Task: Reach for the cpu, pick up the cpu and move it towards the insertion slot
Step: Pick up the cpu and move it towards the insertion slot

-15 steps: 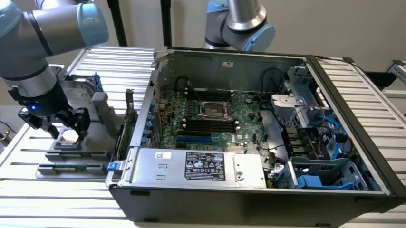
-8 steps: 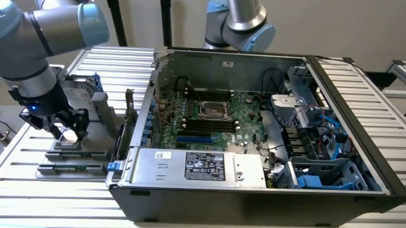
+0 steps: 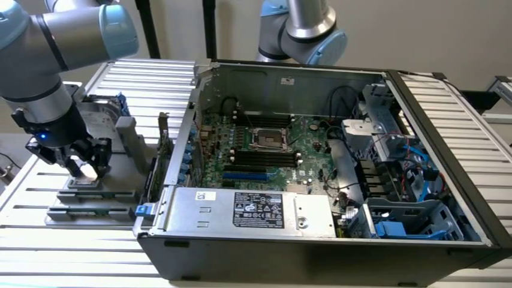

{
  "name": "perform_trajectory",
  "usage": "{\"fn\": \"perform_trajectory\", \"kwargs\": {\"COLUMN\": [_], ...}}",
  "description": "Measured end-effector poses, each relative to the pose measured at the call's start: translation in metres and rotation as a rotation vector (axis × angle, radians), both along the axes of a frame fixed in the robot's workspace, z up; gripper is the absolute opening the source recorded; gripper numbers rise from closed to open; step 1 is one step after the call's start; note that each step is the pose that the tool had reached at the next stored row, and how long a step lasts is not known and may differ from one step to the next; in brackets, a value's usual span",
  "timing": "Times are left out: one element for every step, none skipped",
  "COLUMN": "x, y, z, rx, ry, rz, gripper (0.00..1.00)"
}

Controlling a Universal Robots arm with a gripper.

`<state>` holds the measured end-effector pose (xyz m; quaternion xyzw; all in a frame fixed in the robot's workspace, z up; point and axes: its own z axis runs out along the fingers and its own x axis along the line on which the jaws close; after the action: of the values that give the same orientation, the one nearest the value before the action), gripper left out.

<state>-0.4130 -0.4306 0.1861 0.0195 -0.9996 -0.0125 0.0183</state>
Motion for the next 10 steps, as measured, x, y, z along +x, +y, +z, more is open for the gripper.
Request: {"fn": "perform_trajectory", "kwargs": {"x": [0.000, 0.000, 0.000, 0.000, 0.000, 0.000, 0.000, 0.000, 0.000, 0.000], "y": [-0.0001, -0.0001, -0.0001, -0.0002, -0.0003, -0.0003, -0.0003, -0.0003, -0.0003, -0.0003], "z": [0.0000, 0.0001, 0.0006, 0.0019, 0.0040, 0.0066, 0.0097, 0.0138, 0.0182, 0.0226], "rx": [0.0002, 0.0004, 0.0006, 0.0010, 0.0015, 0.0019, 0.0024, 0.0028, 0.0032, 0.0037], "ry": [0.0000, -0.0002, -0.0003, -0.0001, 0.0000, 0.0001, 0.0001, 0.0002, 0.0001, 0.0000], "rz": [0.000, 0.000, 0.000, 0.000, 0.000, 0.000, 0.000, 0.000, 0.000, 0.000], "gripper": [0.54, 0.54, 0.54, 0.54, 0.54, 0.54, 0.54, 0.54, 0.54, 0.54]}}
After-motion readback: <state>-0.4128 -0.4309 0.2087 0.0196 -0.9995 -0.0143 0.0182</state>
